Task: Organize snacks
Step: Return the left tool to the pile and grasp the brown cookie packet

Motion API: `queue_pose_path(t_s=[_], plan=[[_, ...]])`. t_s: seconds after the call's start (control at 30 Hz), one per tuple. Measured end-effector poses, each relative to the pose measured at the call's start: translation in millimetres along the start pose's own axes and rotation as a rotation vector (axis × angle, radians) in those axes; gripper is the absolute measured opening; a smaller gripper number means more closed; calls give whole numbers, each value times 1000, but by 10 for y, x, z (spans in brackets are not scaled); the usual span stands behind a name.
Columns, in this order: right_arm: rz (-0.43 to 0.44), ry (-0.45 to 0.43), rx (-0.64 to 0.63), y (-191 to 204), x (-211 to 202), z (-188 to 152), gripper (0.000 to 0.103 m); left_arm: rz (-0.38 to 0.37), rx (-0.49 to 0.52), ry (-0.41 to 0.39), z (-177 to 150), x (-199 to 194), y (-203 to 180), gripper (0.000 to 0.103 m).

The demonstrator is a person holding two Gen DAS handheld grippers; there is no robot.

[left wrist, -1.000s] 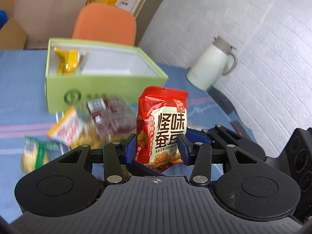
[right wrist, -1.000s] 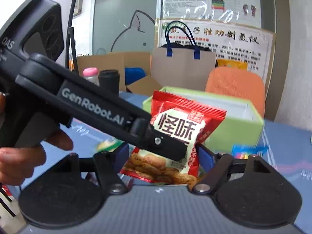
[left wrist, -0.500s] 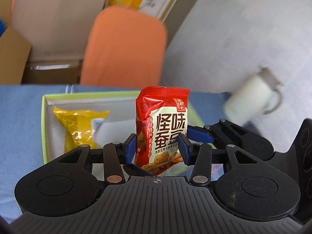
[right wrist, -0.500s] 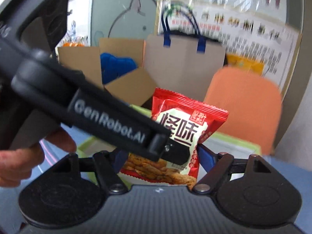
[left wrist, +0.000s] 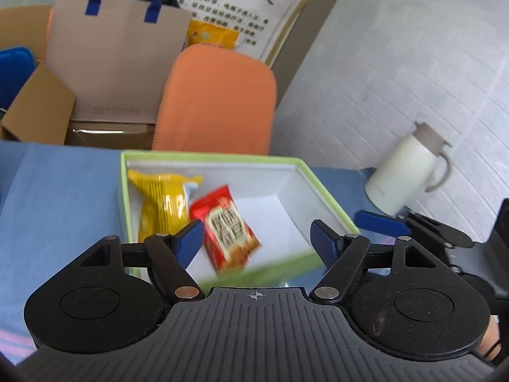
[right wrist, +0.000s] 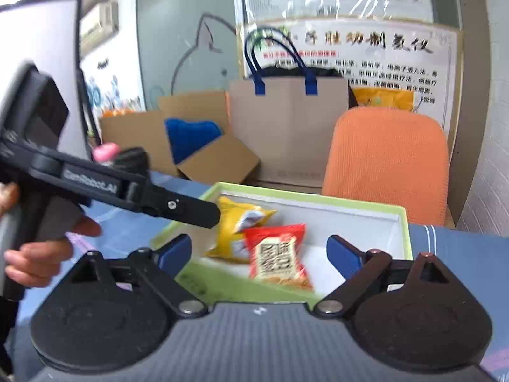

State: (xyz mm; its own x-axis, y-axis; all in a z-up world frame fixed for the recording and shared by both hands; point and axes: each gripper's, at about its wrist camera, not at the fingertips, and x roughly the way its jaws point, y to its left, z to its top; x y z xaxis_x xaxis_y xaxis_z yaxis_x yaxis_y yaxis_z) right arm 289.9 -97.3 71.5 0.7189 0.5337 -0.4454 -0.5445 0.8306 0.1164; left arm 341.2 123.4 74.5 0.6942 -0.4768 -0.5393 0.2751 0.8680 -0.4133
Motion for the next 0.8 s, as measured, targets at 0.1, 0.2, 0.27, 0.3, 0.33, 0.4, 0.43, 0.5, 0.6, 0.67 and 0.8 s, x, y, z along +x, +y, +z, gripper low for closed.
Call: queue_pose_path(t_s=[0.1,0.2,0.27,0.3,0.33,0.4,0.43,0.5,0.6,0.67,0.8], plan=[[21,-4,14,193,-362,-281,92,12,-2,8,-368,-201,-49,62],[100,42,29,501,-593,-628,92,47,-5,28,-755,-395,-81,61],[155,89,34,752,-657,-896,92,71,-12,48,-1009,-518,-81,61],[183,117,34,879,-664,-1022,92,83,-23,60,-1134,-574,-75,61],[202,142,40,982,-645,-1135,92,93,-31,74,-1249,-626,-59,61],[228,181,78,1116,-610,-1332,92,94,-51,96,-1456,-708,-18,60],[228,200,108,1150,-586,-1392,92,95,-73,112,-1550,-725,13,60],[235,214,176,1190,-585,-1491,92,79,-104,135,-1675,-751,65,58],[288,217,231,1239,-573,-1544,92,58,-109,141,-1714,-747,110,58],[269,242,212,1290,-516,-1520,92,36,-121,151,-1672,-713,147,58],[226,250,157,1345,-401,-1485,92,2,-101,168,-1678,-685,148,59]])
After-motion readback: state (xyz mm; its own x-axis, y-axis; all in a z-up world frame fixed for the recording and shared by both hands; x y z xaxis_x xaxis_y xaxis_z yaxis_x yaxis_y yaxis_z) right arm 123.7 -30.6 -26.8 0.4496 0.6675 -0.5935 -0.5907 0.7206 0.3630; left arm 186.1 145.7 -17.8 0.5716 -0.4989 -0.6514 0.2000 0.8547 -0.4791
